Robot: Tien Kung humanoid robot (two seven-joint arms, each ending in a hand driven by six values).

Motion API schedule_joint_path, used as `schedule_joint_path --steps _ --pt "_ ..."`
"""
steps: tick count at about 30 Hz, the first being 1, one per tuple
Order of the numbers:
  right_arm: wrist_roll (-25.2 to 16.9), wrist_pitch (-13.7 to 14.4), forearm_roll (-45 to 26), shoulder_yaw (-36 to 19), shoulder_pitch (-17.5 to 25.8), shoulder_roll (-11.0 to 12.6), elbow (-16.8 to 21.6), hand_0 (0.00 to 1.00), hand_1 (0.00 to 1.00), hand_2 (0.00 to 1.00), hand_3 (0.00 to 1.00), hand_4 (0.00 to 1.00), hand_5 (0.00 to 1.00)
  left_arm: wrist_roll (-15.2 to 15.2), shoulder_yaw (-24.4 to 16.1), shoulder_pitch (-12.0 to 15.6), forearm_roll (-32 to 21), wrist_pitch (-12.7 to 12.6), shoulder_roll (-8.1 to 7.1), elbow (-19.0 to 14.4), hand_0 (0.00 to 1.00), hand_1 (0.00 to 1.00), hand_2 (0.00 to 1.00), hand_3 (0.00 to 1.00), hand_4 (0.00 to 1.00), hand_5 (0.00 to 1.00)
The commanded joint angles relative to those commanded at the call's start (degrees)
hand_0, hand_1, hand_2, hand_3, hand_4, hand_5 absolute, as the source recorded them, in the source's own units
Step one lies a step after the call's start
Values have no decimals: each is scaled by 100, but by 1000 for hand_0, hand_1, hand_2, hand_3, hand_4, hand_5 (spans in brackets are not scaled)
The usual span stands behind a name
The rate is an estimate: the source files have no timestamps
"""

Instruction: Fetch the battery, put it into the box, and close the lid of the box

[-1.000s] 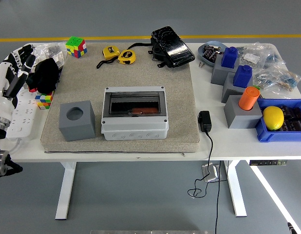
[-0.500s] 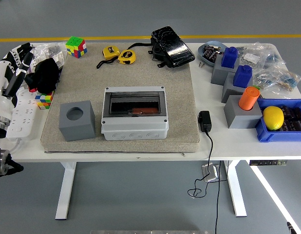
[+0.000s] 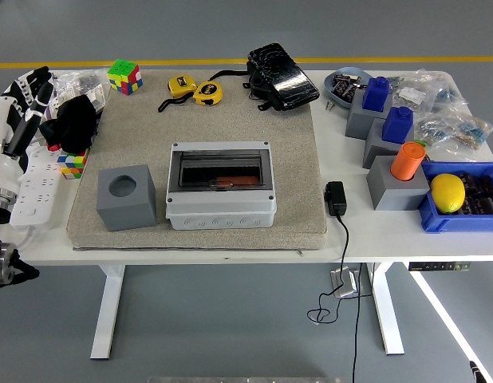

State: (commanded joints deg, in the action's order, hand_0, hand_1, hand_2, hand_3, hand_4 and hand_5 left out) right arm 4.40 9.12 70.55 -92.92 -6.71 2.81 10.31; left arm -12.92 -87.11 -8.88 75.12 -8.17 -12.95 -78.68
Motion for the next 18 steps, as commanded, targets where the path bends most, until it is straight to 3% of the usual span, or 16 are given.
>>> schedule_joint_path --steps 18 --pt "6 4 6 17 -5 2 0 807 764 749 789 998 998 -5 18 4 17 -29 1 -2 905 905 869 835 998 826"
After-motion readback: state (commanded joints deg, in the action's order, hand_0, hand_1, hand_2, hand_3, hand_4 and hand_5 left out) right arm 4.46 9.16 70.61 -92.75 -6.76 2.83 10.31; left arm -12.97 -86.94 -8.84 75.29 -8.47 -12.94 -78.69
